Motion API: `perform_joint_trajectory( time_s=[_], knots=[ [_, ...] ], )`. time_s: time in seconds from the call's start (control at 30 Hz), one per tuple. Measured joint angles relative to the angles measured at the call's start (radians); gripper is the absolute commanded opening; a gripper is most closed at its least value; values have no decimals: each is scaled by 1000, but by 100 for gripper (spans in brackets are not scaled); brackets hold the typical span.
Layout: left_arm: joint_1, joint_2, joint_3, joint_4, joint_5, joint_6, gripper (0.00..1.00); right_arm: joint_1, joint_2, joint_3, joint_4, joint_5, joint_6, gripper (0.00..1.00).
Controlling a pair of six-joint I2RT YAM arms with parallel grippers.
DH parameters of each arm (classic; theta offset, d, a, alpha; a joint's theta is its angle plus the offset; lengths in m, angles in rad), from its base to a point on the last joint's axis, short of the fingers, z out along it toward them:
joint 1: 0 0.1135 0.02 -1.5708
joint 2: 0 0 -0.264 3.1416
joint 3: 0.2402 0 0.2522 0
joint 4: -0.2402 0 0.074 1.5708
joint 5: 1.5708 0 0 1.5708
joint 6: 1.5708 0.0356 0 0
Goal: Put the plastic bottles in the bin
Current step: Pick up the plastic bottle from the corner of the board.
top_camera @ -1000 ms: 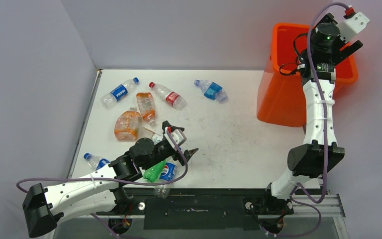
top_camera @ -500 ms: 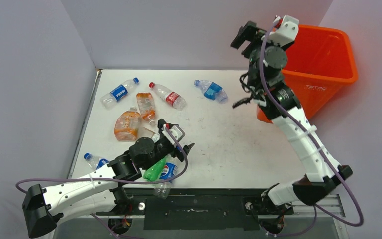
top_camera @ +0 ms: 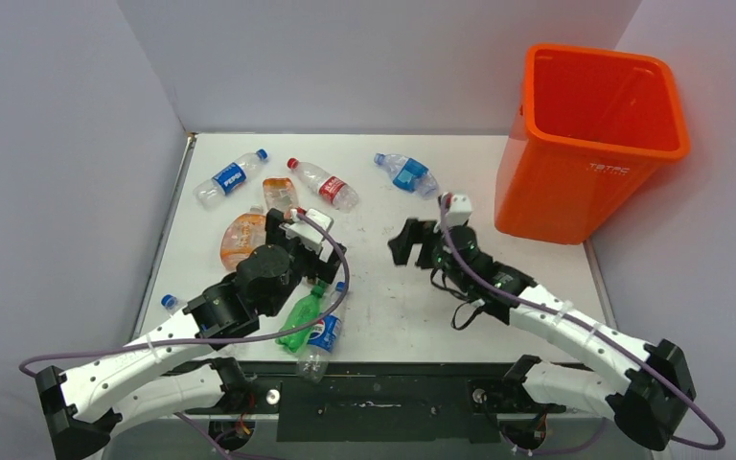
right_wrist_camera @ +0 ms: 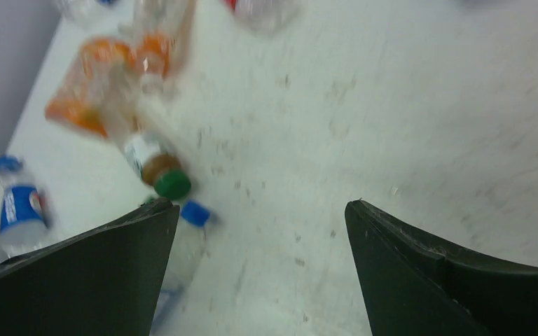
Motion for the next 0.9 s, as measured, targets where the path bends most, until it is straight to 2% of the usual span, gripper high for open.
perform_joint_trajectory(
  time_s=[0.13,0.27,0.4,0.5,0.67,0.9],
  knots=[
    [0,-55,-55,-16,-49,5,96,103,68,-213,45,-124,104,93],
    [0,-171,-183,39,-58,63,96,170,183,-294,175,-217,217,93],
    [-5,-227,-220,99,-60,97,96,185,312,-304,370,-259,341,93],
    [-13,-243,-226,142,-60,115,96,221,410,-285,452,-263,406,93],
    [-25,-240,-232,171,-65,132,96,315,552,-196,467,-250,457,93],
    [-39,-215,-234,175,-66,149,96,346,592,-150,425,-186,474,95]
  ],
)
